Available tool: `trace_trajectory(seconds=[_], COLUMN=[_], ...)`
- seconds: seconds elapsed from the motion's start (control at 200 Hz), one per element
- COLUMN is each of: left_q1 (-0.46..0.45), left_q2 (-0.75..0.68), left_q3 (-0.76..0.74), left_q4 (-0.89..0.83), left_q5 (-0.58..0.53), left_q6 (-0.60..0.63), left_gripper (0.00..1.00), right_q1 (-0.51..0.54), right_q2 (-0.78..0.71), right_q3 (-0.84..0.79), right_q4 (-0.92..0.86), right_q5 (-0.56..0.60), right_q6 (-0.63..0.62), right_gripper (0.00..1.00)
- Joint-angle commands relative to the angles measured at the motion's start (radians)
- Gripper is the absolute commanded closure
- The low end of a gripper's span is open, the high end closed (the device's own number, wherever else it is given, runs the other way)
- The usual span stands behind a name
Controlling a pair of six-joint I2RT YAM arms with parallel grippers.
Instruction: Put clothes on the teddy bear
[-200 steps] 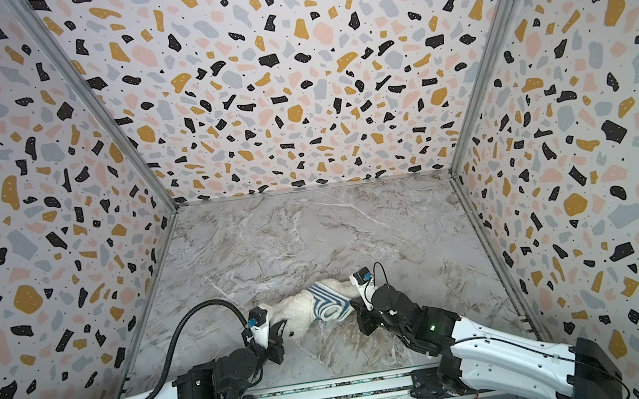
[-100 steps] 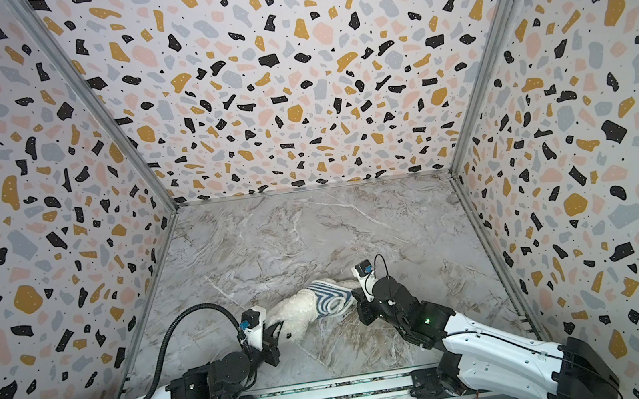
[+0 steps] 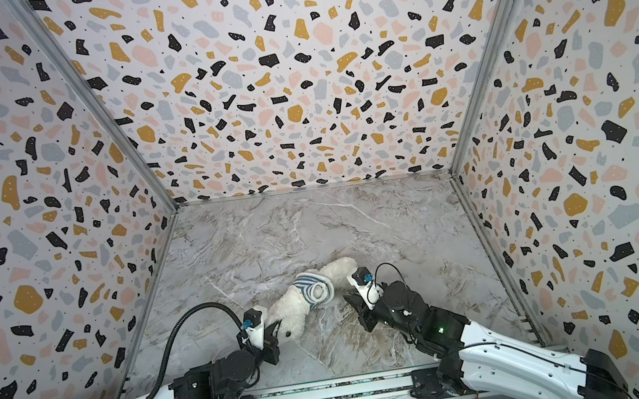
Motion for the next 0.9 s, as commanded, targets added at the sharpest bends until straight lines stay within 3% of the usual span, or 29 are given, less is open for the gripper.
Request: trace_trajectory(seconds=[0.0,0.15,0.461,0.896], left_q1=[0.006,0.005,0.005,0.005], left_q2=[0.02,0.036,0.042,0.012], left_q3=[0.053,0.061,0.061,0.056], left_q4=[0.038,0.053,0.078,0.066], left_q5=[-0.016,0.012,0.113,0.13], left_q6=[0.043,0.076,0.118,0.12], left_gripper=[1.0,1.0,1.0,1.0], right_q1=[0.031,0.084,0.098,0.04], right_q2=[-0.02,0.036,0.245,0.318], right_q3=[0.058,0.116,0.169,0.142], right_q4=[-0.069,-0.039,0.045,0.065], right_q5=[0.017,-0.031,-0.083,-0.129], right_q6=[-0.083,-0.183,-0.421,-0.482], right_gripper=[0.8,0.81,0.98,1.0])
